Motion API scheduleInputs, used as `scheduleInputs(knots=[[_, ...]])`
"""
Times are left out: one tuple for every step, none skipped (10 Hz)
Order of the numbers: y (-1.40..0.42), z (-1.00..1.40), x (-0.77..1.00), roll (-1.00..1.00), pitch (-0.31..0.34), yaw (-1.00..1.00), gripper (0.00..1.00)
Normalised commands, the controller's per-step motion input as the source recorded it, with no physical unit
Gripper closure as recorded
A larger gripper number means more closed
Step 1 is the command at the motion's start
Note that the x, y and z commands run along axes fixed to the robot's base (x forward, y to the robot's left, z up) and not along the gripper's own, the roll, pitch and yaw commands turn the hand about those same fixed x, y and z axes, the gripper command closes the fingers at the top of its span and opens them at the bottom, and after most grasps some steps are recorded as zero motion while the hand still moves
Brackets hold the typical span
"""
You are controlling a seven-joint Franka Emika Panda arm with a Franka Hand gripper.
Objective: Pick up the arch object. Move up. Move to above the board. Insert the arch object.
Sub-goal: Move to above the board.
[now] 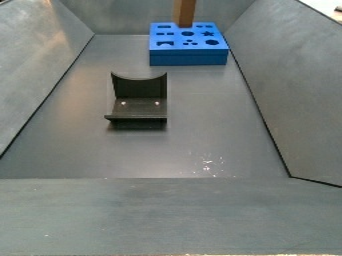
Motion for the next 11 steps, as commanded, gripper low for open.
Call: scheduleInputs(knots=[[-0.04,0.51,0.01,-0.04,0.086,0.04,1.00],[-0.04,0.40,0.01,-0.04,0.087,0.04,1.00],[-0.03,0.19,0.01,-0.04,0.090,0.04,1.00],[-1.00,0.01,-0.05,0.08,0.405,-1.00,1.00],[-1.00,0.00,-0.05,0.10,0.413,-1.00,1.00],[-1.00,0.01,-0.03,0.12,0.449,-1.00,1.00],[-1.00,0.01,0.00,0.08,0.419,-0.75,1.00],[-1.00,0.01,0.01,0.07,0.344,-0.50,1.00],[-1.00,0.02,0.04,0.06,0.248,-0.25,1.00],[-0.97,0.02,0.05,0.05,0.212,-0.16,1.00],[-0.59,0.02,0.06,0.05,0.164,-0.06,1.00]])
